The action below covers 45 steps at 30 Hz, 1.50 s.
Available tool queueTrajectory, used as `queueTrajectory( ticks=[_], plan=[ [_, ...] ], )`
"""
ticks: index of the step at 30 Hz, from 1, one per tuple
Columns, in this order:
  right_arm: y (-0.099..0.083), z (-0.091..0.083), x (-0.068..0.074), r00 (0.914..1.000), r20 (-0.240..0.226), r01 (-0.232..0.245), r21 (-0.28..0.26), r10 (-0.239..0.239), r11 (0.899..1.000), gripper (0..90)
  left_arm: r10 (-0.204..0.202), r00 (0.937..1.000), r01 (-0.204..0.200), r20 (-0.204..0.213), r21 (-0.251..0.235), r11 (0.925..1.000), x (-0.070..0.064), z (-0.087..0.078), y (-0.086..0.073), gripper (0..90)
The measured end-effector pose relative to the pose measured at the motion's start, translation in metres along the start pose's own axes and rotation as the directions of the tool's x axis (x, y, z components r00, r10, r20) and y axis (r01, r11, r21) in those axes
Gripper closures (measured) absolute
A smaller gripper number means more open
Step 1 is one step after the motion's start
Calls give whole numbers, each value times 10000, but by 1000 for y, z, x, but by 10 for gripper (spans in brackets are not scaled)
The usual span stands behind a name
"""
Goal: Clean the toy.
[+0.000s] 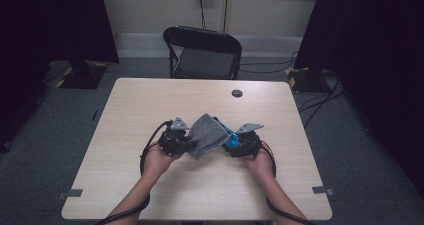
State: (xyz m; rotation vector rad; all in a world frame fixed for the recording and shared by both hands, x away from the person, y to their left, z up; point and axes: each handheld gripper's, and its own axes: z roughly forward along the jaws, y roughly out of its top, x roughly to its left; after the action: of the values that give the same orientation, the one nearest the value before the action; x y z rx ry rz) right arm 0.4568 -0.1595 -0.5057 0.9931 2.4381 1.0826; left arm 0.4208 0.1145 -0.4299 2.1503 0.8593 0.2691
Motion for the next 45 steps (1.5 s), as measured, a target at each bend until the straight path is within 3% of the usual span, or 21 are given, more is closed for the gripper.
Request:
queueTrajectory(
  ticks=[5, 6, 12, 16, 21, 27, 34, 36, 45],
  plan=[
    [0, 0, 0, 10000, 5, 1, 0, -1, 10000, 243, 348, 9992, -356, 217, 351, 9988, -5, 14, 14, 763],
    [0, 0, 0, 10000, 3, -1, 2, 1, 10000, 243, 443, 9984, -460, 342, 487, 9978, -10, 23, 19, 764],
    [0, 0, 0, 10000, -5, -7, -5, 7, 10000, 243, 964, 9937, -1013, 564, 920, 9906, -21, 41, 28, 763],
    [0, 0, 0, 10000, -8, -4, -3, 4, 10000, 242, 1226, 9923, -1238, 177, 1662, 9783, -21, 58, 34, 763],
    [0, 0, 0, 10000, -11, -9, -5, 9, 10000, 242, 1264, 9920, -1245, 12, 1791, 9759, -17, 61, 36, 763],
    [1, 1, -1, 10000, -50, 24, 1, -24, 10000, 241, 1577, 9867, -1466, -391, 2042, 9679, -15, 64, 40, 763],
    [1, 1, -1, 10000, -45, 24, -2, -24, 10000, 242, 1407, 9862, -1193, -877, 2142, 9695, -6, 64, 44, 764],
    [1, 1, -1, 10000, -50, 24, -1, -24, 10000, 242, 1176, 9887, -955, -933, 2129, 9724, 1, 64, 46, 764],
    [1, 1, -1, 10000, -51, 23, -3, -23, 10000, 241, 986, 9891, -730, -1092, 2173, 9734, 12, 64, 51, 764]
  ],
)
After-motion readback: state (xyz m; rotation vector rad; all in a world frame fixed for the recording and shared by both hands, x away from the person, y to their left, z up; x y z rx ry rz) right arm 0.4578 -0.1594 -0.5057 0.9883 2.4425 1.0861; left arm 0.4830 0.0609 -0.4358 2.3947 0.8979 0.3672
